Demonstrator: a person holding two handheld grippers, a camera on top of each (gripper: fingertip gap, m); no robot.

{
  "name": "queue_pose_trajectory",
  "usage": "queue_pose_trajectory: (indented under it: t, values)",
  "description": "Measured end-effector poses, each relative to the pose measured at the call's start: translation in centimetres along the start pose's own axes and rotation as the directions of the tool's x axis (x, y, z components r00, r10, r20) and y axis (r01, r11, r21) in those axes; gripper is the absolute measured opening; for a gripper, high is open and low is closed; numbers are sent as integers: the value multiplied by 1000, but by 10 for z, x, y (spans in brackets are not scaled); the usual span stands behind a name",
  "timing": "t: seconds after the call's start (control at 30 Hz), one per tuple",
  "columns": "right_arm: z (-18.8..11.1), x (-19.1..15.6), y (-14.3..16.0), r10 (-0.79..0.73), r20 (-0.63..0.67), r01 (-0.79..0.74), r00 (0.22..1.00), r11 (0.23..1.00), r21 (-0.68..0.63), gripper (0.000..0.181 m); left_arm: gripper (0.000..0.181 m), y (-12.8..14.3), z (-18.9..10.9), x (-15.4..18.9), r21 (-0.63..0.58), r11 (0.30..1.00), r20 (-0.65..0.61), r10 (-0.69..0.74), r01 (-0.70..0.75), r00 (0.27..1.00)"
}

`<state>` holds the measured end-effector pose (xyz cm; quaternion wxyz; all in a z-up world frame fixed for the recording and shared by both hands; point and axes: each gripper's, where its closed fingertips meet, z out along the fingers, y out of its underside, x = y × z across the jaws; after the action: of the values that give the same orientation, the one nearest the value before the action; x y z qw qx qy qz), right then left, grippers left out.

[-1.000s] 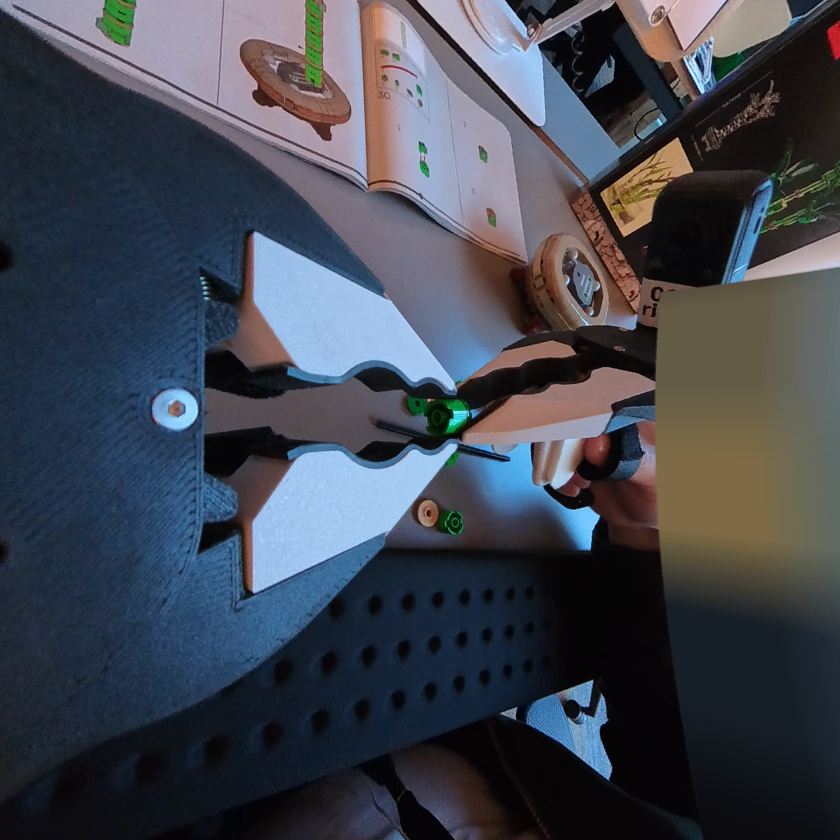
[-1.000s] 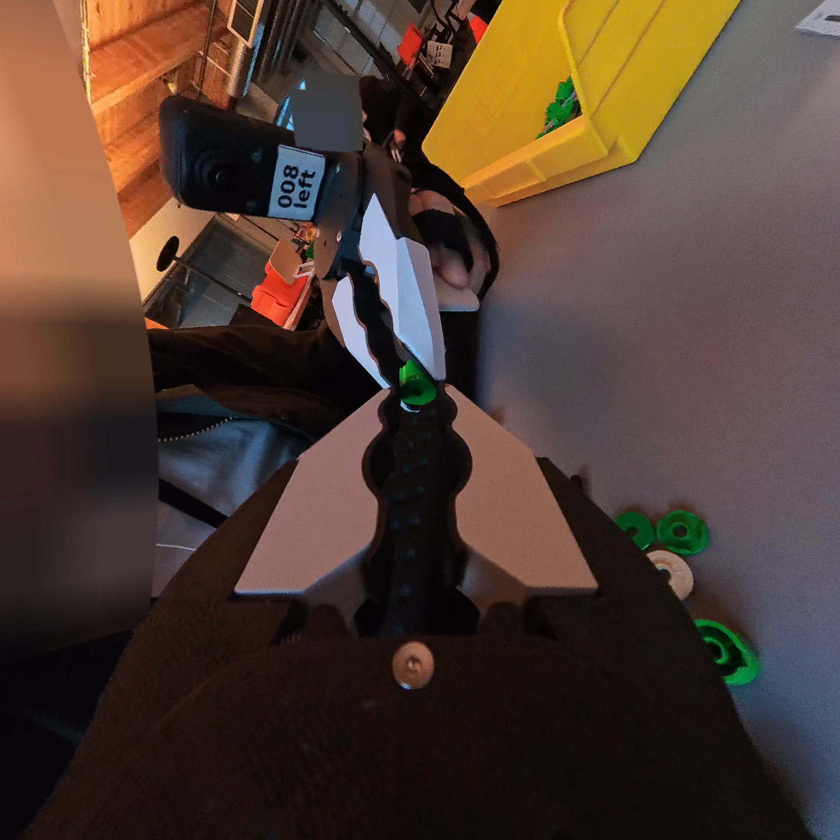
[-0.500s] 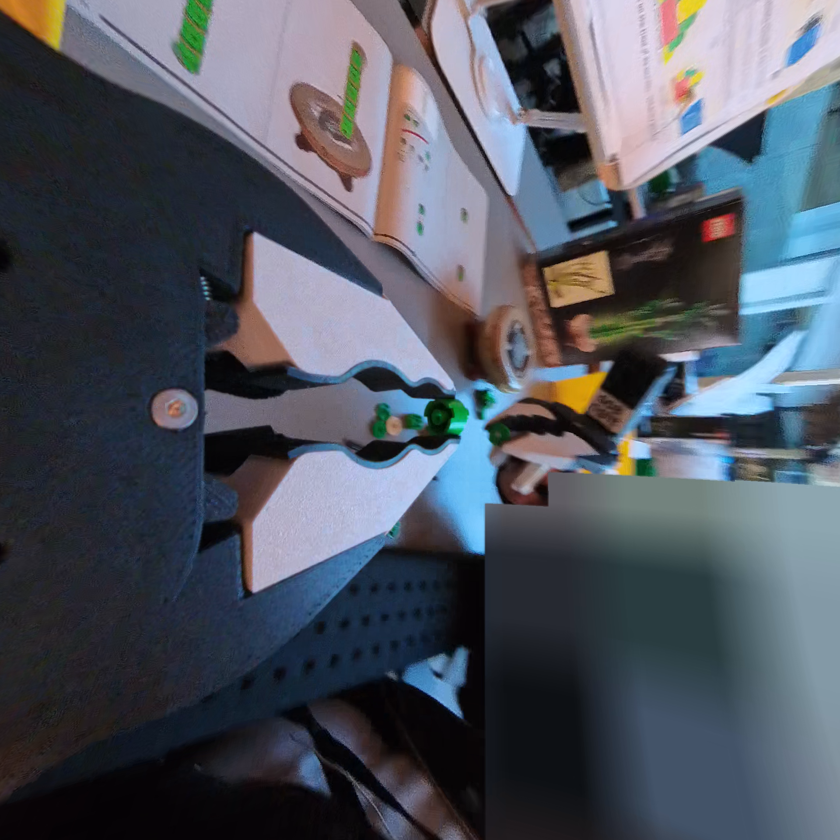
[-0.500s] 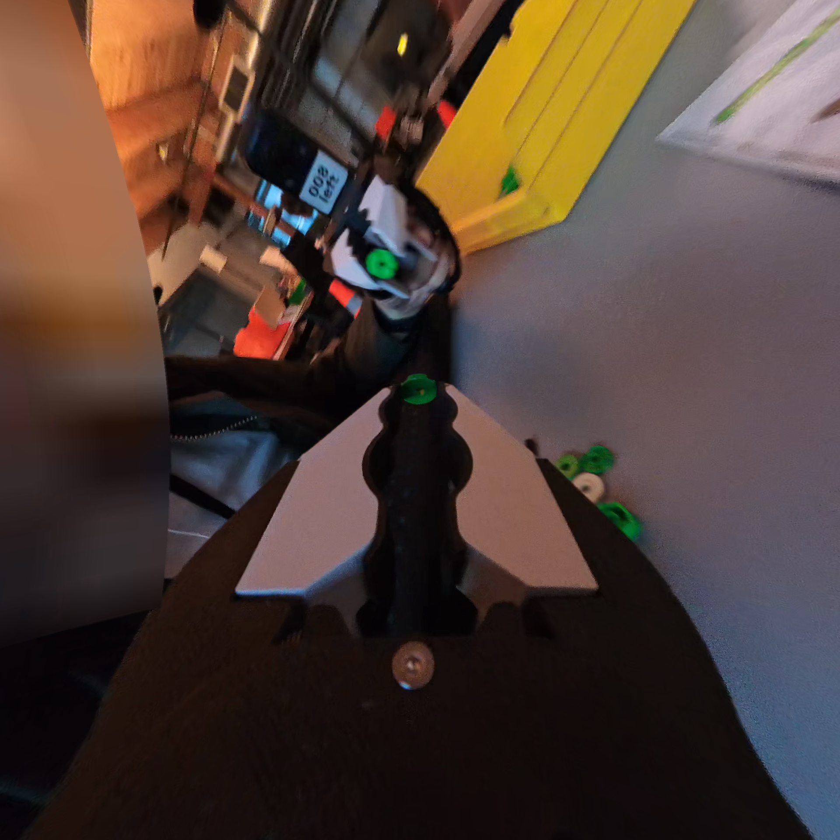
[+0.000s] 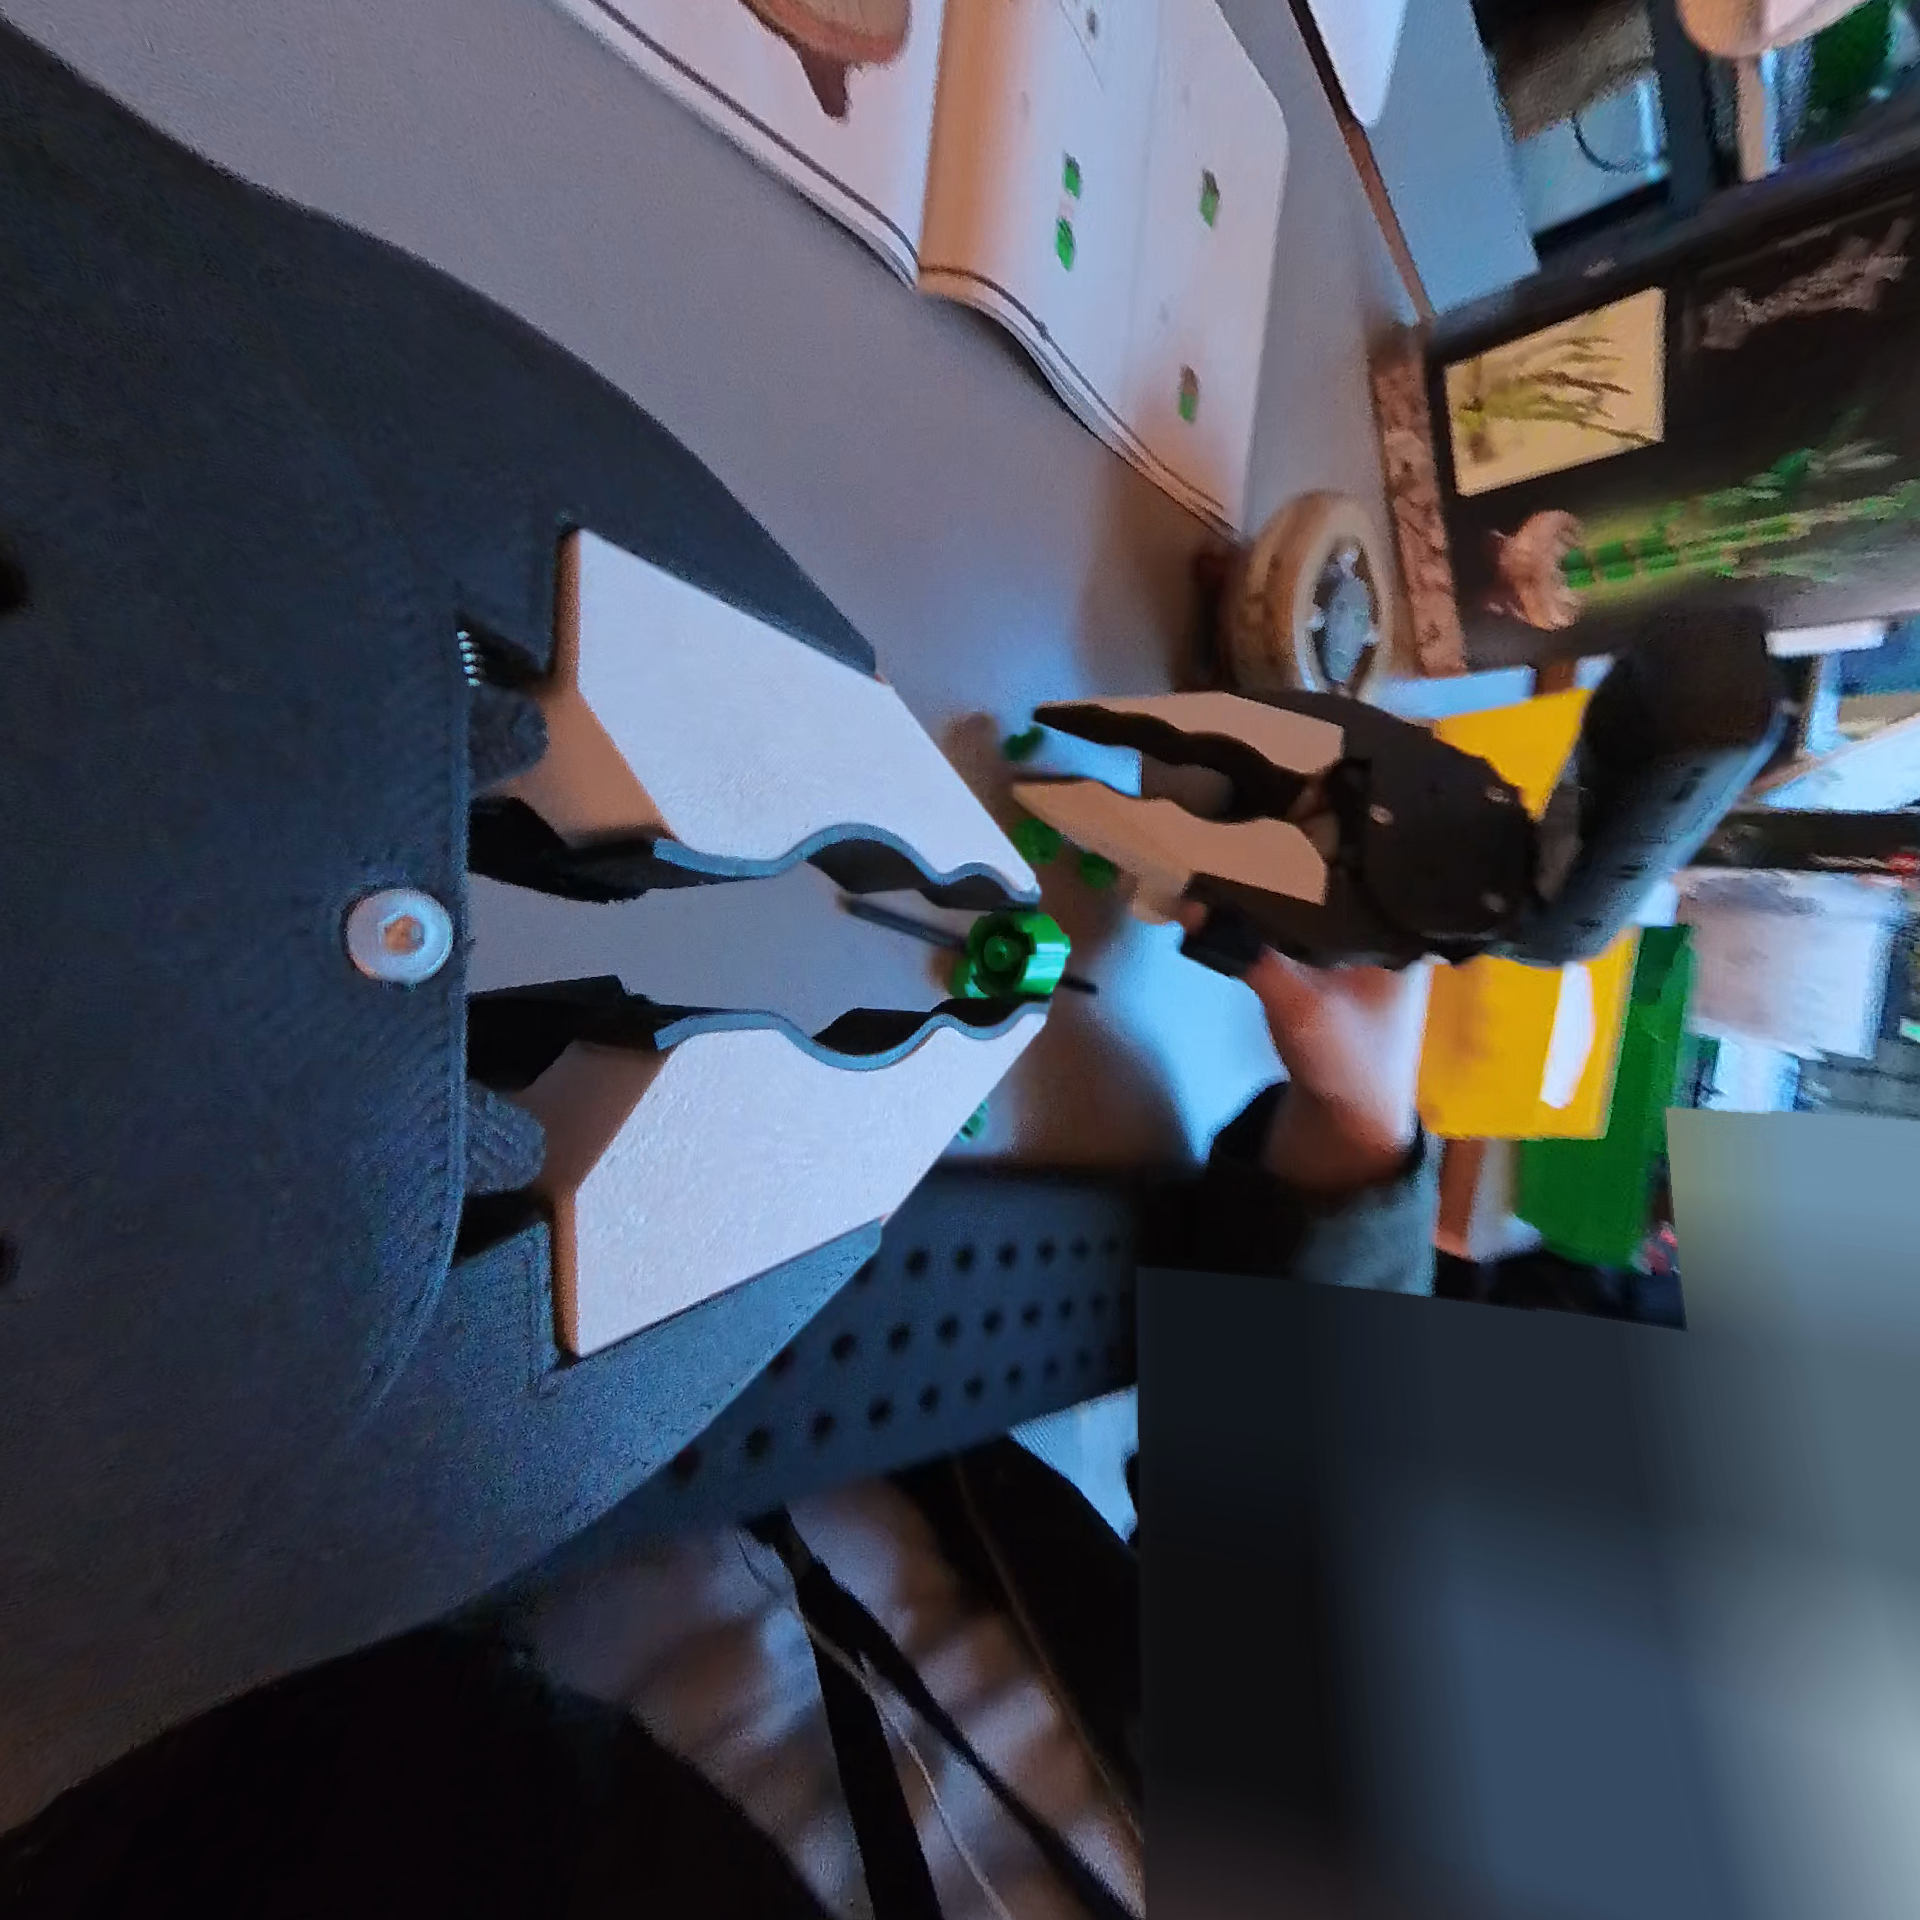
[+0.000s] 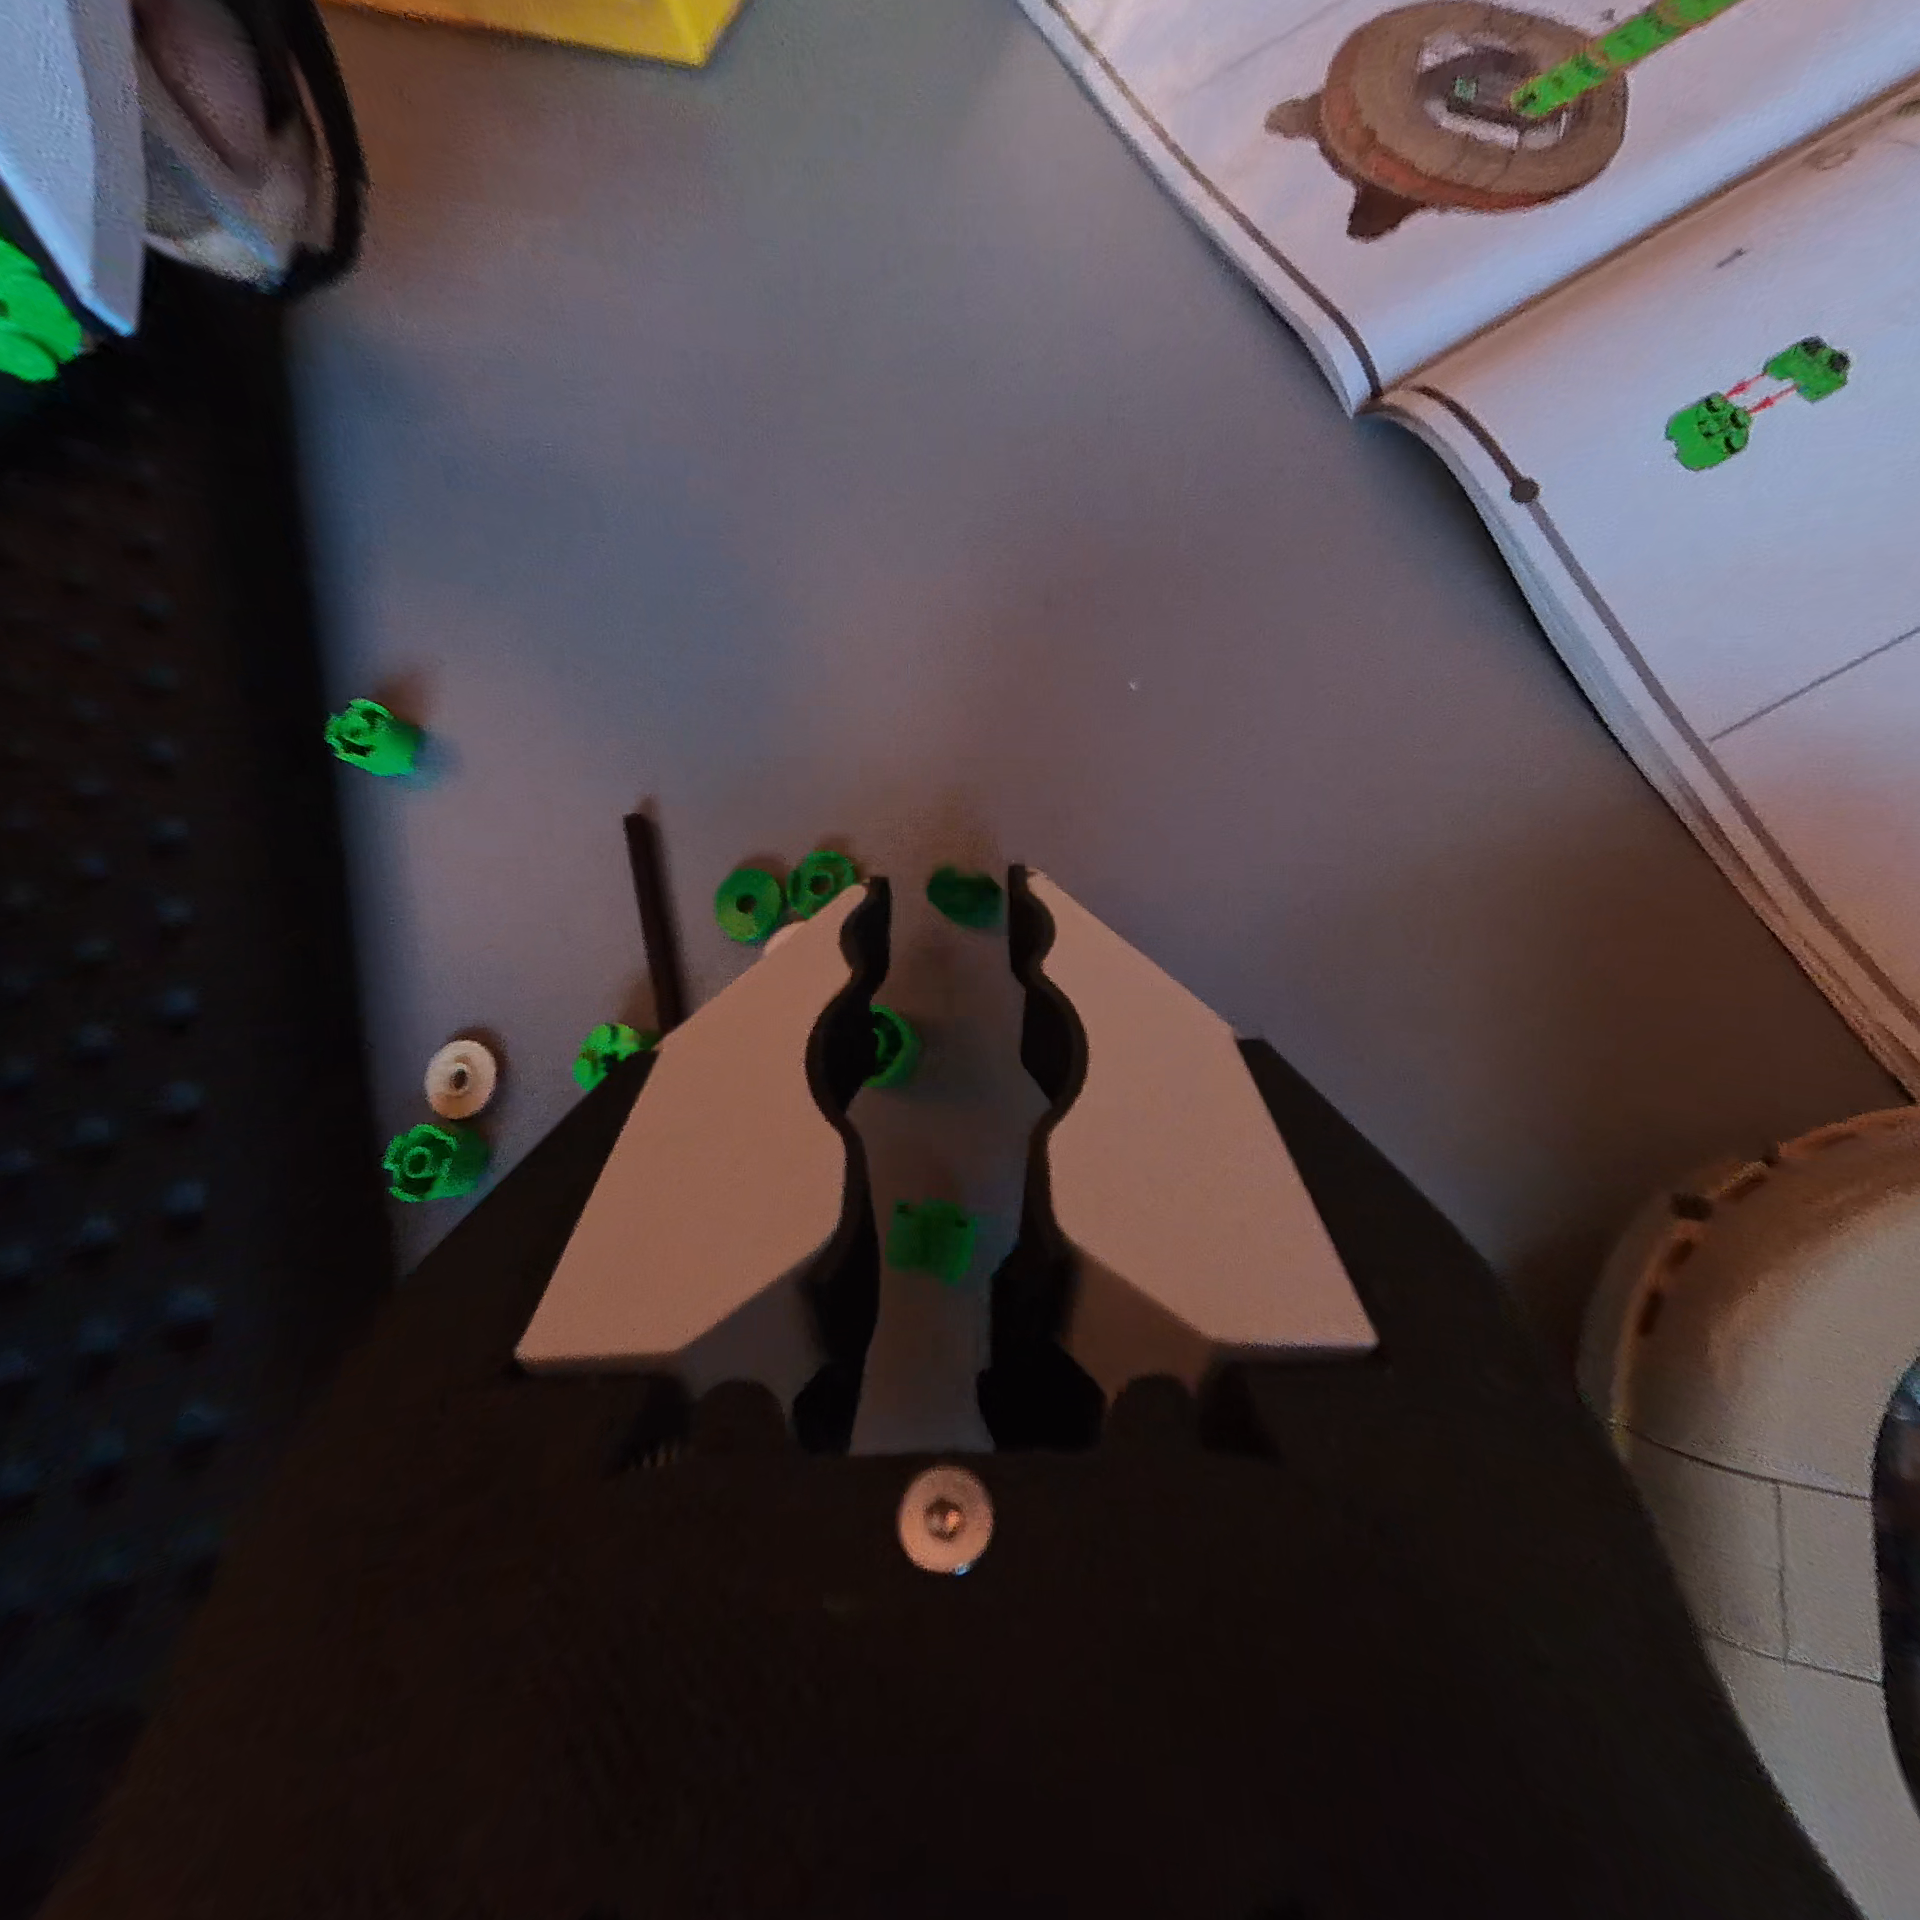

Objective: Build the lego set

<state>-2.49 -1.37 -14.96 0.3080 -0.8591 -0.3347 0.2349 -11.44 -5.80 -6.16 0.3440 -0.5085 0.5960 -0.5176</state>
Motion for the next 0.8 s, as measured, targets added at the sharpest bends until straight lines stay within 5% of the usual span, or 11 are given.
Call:
queue_pose_trajectory:
  t: [0.13,0.23,0.4,0.53,0.63,0.8]
  values:
    - [-3,0,5,-30,4,30,1000,999,-31,40,15,17,9,-9,-107,992,87,79,-70,993]
    - [-17,-30,-21,-255,32,251,966,962,106,50,15,7,11,-6,-50,998,58,31,-28,998]
    - [-24,-97,-61,-679,-230,716,697,642,274,50,14,-25,10,6,115,983,-95,-133,143,987]
    - [-31,-97,-79,-670,-417,786,615,566,250,47,14,-22,27,12,57,987,-126,-145,153,981]
    - [-42,-103,-79,-683,-453,819,573,503,277,29,15,-22,40,10,4,991,-118,-131,133,984]
    - [-62,-93,-80,-644,-531,832,551,473,289,23,14,-39,51,7,-32,990,-178,-143,140,974]
